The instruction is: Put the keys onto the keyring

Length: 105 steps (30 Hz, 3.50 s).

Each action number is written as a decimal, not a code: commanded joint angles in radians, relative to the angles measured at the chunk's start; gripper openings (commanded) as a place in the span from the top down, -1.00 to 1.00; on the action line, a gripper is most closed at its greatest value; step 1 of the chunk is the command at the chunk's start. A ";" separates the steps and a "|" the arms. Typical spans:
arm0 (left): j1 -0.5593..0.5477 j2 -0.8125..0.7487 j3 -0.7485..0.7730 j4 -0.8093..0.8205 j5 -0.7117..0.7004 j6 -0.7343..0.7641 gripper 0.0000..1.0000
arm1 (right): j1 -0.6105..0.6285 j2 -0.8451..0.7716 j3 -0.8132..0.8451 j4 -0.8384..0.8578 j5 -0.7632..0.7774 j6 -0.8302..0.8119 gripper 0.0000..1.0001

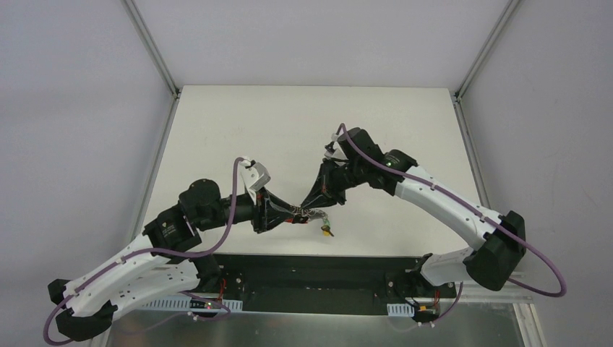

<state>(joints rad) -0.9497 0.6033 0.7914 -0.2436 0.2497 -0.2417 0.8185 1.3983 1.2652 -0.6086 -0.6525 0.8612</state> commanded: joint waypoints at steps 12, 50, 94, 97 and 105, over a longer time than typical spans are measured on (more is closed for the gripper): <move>-0.005 0.114 0.061 0.063 0.239 0.019 0.33 | -0.031 -0.192 -0.219 0.316 0.064 0.304 1.00; -0.013 0.208 -0.025 0.236 -0.106 0.040 0.31 | -0.039 -0.308 -0.267 0.359 0.170 0.377 1.00; -0.020 0.202 -0.050 0.426 0.133 -0.020 0.28 | -0.039 -0.420 -0.360 0.395 0.266 0.437 1.00; -0.020 0.211 -0.057 0.477 0.159 -0.043 0.28 | -0.038 -0.419 -0.362 0.399 0.270 0.438 1.00; -0.023 0.234 -0.041 0.512 0.205 -0.073 0.27 | -0.038 -0.424 -0.371 0.400 0.284 0.438 1.00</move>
<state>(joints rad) -0.9630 0.8341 0.7010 0.1902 0.4065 -0.2840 0.7765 1.0042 0.8906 -0.2588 -0.3885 1.2201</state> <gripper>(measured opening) 0.362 0.006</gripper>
